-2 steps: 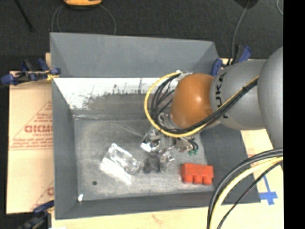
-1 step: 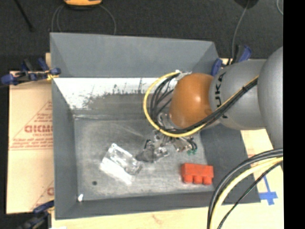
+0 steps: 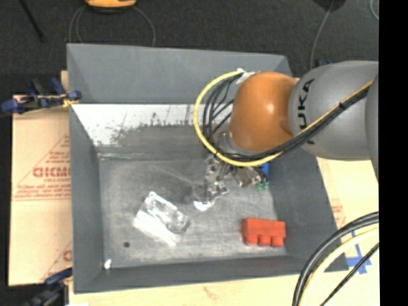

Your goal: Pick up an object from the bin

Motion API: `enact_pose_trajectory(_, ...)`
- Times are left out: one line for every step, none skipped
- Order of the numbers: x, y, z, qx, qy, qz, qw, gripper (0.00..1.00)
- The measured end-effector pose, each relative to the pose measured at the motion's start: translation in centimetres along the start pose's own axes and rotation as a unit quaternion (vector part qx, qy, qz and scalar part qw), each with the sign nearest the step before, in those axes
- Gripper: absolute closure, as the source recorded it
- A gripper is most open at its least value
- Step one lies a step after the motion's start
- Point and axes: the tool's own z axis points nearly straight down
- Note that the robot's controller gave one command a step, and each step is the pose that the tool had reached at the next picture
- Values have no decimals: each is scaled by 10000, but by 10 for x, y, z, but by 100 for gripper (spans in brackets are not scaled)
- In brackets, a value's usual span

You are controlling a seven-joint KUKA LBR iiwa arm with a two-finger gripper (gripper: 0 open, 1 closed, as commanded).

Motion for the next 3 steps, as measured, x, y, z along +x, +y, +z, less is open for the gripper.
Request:
enact_pose_trajectory(-9,2,-38,-1,10,-42,10000,100)
enact_pose_trajectory(-8,2,-36,-12,32,-39,10000,0)
enact_pose_trajectory(-29,27,53,-30,63,112,9999,0)
